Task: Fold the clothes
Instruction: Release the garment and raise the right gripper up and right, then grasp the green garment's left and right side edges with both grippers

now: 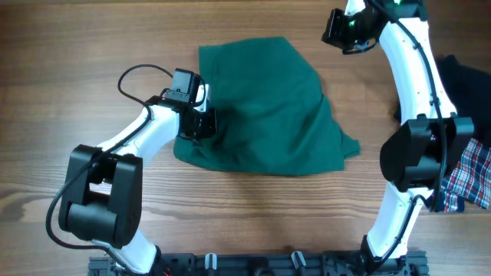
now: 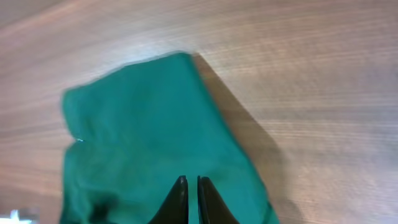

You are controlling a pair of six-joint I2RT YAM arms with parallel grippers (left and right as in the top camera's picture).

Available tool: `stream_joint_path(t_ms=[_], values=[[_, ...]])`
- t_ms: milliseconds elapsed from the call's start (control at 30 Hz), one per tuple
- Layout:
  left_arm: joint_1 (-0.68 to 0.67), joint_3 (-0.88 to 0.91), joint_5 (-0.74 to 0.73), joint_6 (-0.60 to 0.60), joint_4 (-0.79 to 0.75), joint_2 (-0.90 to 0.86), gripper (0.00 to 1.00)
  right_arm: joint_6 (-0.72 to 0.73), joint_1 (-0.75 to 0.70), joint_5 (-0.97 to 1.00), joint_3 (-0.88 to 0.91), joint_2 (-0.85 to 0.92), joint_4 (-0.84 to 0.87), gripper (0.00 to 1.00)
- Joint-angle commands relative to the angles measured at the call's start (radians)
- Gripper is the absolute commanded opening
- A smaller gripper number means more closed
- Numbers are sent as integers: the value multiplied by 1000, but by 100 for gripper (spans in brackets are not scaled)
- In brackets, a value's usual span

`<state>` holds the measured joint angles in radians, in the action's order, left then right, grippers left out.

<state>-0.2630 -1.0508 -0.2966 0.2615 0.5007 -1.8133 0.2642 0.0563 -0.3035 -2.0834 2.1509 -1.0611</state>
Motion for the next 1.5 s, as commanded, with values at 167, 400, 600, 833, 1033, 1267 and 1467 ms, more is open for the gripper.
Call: stream_joint_path(t_ms=[167,400,600,833,1033,1267,1467], values=[[-8,-3,6,8,-3,-7,17,24,2,131,219,13,-107,54],[-8,-3,6,6,16,-6,34,27,-5,137,289,13,-214,54],[31,-27,76,-32,103,105,40,27,-6,230,289,13,-272,78],[53,-61,92,-54,435,338,54,33,-6,229,289,13,-266,100],[54,-11,92,117,491,308,51,53,-5,188,289,13,-272,100],[54,73,89,121,419,222,51,46,-5,180,289,13,-293,100],[59,73,89,177,360,140,55,51,-5,179,289,13,-325,100]])
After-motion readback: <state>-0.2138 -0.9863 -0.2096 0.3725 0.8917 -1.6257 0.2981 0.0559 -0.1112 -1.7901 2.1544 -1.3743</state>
